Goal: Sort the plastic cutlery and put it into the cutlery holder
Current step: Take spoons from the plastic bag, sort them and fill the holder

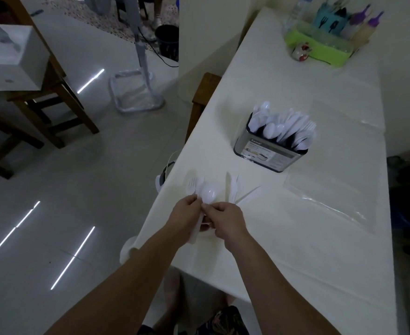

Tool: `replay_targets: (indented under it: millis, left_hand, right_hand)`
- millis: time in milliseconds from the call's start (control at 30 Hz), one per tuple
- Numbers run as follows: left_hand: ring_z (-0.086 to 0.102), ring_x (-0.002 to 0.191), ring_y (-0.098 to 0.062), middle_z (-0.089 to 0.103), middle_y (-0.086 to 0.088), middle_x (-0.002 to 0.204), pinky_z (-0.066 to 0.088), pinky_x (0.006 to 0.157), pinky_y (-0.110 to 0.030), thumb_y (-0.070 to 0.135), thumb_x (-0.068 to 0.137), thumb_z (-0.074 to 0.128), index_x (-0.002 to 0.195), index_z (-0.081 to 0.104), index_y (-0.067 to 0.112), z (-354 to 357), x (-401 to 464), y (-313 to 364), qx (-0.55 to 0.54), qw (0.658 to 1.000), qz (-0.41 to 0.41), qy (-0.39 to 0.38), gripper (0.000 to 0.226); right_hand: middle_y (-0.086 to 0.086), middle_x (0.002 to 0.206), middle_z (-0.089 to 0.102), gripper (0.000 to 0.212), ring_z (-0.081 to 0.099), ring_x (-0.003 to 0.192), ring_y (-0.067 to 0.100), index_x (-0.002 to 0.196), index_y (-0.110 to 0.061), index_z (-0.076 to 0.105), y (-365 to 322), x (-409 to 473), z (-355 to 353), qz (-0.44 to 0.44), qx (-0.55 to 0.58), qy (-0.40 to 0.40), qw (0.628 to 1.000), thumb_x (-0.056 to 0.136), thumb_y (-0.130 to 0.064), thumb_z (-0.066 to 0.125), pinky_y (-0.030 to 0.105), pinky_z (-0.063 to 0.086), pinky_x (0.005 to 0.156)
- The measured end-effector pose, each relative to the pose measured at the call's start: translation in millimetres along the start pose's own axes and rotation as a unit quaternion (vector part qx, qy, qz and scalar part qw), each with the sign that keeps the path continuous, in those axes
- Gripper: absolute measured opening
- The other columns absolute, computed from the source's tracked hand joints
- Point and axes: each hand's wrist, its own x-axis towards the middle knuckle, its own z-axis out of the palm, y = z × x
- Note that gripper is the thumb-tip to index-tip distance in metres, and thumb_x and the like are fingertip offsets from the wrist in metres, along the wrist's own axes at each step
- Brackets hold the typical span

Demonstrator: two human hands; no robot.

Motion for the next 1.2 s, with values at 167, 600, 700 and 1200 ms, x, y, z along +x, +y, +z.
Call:
replay_targets:
  millis: [167,600,700,1200]
  left_hand:
    - [0.066,0.068,-0.027,0.071,-0.017,0.083,0.050,0.059,-0.033,0.019,0.103,0.039,0.099,0.067,0.006,11.2,-3.9,4.1,0.047,0.998,0.023,-0.034,0.032]
    - [0.037,0.045,-0.013,0.051,-0.002,0.060,0.026,0.044,-0.023,0.013,0.101,0.043,0.072,0.060,0.009,38.2,3.3,28.4,0.049,0.991,0.112,-0.044,0.034]
    - [0.040,0.044,-0.010,0.050,0.008,0.052,0.029,0.042,-0.022,0.015,0.101,0.043,0.065,0.059,0.018,48.6,3.7,42.7,0.121,0.978,0.156,-0.067,0.040]
    - [0.058,0.109,-0.014,0.064,0.001,0.122,0.042,0.092,-0.024,0.022,0.104,0.041,0.133,0.055,0.017,85.3,34.5,98.9,0.237,0.926,0.285,0.063,0.032]
  right_hand:
    - [0.001,0.063,0.071,0.028,0.061,0.047,0.008,0.064,-0.017,0.070,-0.9,3.6,-13.1,0.003,-0.006,0.027,1.000,0.083,-0.037,0.074,0.020,0.037,0.042]
    - [0.001,0.083,0.067,0.032,0.058,0.055,0.013,0.100,-0.014,0.064,-34.3,17.8,-58.5,-0.061,-0.008,0.068,0.996,0.082,-0.037,0.076,0.023,0.040,0.045]
    - [0.000,0.086,0.070,0.024,0.064,0.059,0.008,0.111,-0.015,0.067,-62.2,28.6,-87.8,-0.163,-0.096,0.062,0.980,0.088,-0.023,0.070,0.022,0.045,0.050]
    - [0.001,0.084,0.074,0.020,0.062,0.075,0.017,0.096,-0.020,0.076,-173.8,37.2,-160.7,-0.393,-0.380,0.188,0.816,0.089,-0.016,0.058,0.021,0.040,0.067]
